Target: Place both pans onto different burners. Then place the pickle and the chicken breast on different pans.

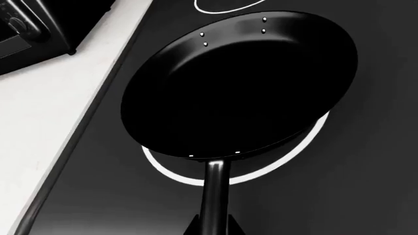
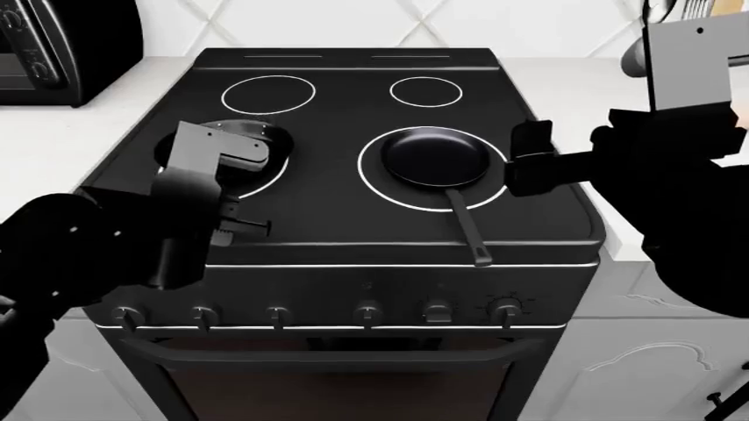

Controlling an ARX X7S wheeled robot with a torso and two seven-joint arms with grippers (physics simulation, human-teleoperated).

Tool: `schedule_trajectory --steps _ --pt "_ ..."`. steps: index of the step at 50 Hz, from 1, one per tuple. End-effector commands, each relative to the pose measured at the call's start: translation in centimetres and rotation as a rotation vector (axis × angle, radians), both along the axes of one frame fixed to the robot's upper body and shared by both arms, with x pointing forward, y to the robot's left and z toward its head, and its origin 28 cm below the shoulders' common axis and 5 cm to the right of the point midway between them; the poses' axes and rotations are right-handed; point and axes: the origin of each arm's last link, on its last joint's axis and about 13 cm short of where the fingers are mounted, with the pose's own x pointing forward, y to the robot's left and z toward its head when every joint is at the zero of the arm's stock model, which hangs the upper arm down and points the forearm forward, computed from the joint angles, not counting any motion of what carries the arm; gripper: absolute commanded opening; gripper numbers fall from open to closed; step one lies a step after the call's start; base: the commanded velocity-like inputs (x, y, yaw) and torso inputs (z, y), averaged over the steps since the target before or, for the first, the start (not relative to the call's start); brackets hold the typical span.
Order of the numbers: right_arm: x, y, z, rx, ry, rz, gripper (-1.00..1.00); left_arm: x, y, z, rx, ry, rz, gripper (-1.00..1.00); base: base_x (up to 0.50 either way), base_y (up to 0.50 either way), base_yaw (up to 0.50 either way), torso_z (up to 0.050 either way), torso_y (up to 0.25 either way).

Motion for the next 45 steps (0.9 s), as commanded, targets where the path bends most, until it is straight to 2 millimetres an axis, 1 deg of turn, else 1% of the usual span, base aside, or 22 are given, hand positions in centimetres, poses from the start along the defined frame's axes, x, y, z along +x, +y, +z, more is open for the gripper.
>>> schedule_trajectory --steps 1,2,3,8,15,24,34,45 --pt "0.0 -0.2 -0.1 -0.002 0.004 -0.002 1.00 0.7 0.6 0.9 0.059 -0.076 0.051 -1.00 0.00 0.00 0.00 0.000 0.000" --pt "0.0 -0.2 -0.1 -0.002 0.004 -0.003 1.00 0.7 0.6 0.9 0.059 -0.077 0.052 -1.00 0.00 0.00 0.00 0.000 0.000" --pt "0.0 -0.2 -0.1 -0.001 0.004 -0.004 1.00 0.7 0.6 1.0 0.059 -0.078 0.054 1.00 0.00 0.00 0.00 0.000 0.010" --pt "0.1 -0.2 -0.2 -0.001 0.003 -0.004 1.00 0.7 0.7 0.8 0.060 -0.077 0.060 1.00 0.00 0.00 0.00 0.000 0.000" --pt "0.1 -0.1 -0.1 0.000 0.004 -0.004 1.00 0.6 0.9 1.1 0.055 -0.083 0.070 1.00 0.00 0.00 0.00 0.000 0.000" --pt "-0.1 -0.1 0.1 0.002 0.001 -0.008 1.00 0.0 1.3 2.6 0.060 -0.101 0.082 1.00 0.00 0.00 0.00 0.000 0.000" --pt "-0.2 0.0 0.4 0.001 -0.005 -0.007 1.00 -1.3 1.7 5.2 0.070 -0.138 0.088 1.00 0.00 0.00 0.00 0.000 0.000" --pt "-0.2 0.0 0.9 0.001 -0.015 -0.005 1.00 -3.5 1.5 9.3 0.090 -0.183 0.031 1.00 0.00 0.00 0.00 0.000 0.000"
